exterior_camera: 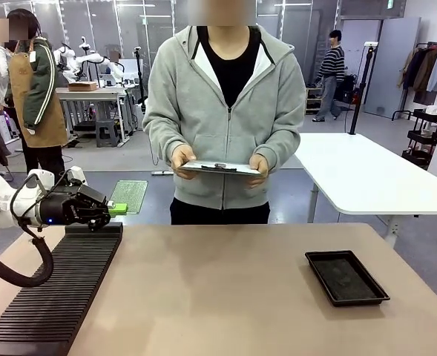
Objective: Inspect the PCB.
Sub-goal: Pick up the Blank PCB and present it to the human, then release the Blank PCB you were holding.
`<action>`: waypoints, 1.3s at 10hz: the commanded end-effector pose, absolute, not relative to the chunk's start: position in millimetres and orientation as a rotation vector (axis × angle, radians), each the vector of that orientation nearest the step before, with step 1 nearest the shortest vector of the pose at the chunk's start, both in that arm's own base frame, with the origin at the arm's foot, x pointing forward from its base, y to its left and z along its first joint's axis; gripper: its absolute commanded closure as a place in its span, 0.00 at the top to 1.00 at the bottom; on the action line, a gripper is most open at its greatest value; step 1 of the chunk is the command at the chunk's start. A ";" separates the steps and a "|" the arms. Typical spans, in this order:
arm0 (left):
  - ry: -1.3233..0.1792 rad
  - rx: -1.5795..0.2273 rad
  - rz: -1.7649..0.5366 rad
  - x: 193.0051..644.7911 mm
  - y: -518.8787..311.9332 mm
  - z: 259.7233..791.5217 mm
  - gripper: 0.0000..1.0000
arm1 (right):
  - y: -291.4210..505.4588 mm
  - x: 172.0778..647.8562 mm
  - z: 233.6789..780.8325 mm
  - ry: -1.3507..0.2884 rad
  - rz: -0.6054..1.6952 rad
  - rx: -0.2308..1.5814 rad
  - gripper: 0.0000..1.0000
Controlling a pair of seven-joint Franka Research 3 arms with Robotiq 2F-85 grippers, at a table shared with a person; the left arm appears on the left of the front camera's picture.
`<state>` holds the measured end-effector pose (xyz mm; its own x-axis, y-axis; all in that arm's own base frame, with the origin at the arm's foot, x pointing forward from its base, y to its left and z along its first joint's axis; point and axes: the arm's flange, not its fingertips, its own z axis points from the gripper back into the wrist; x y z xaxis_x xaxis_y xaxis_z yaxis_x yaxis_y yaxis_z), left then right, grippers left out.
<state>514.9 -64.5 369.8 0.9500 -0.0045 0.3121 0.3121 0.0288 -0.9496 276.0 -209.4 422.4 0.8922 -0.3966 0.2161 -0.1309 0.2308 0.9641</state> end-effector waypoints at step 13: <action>-0.255 -1.517 -0.239 513.9 -63.2 369.0 0.04 | -209.5 275.1 422.8 -0.470 -0.191 1.343 1.00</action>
<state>514.9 -62.1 369.2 0.9505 -0.0002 0.3108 0.3107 0.0313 -0.9500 276.0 -209.4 422.4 0.8922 -0.3966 0.2161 -0.1309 0.2308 0.9642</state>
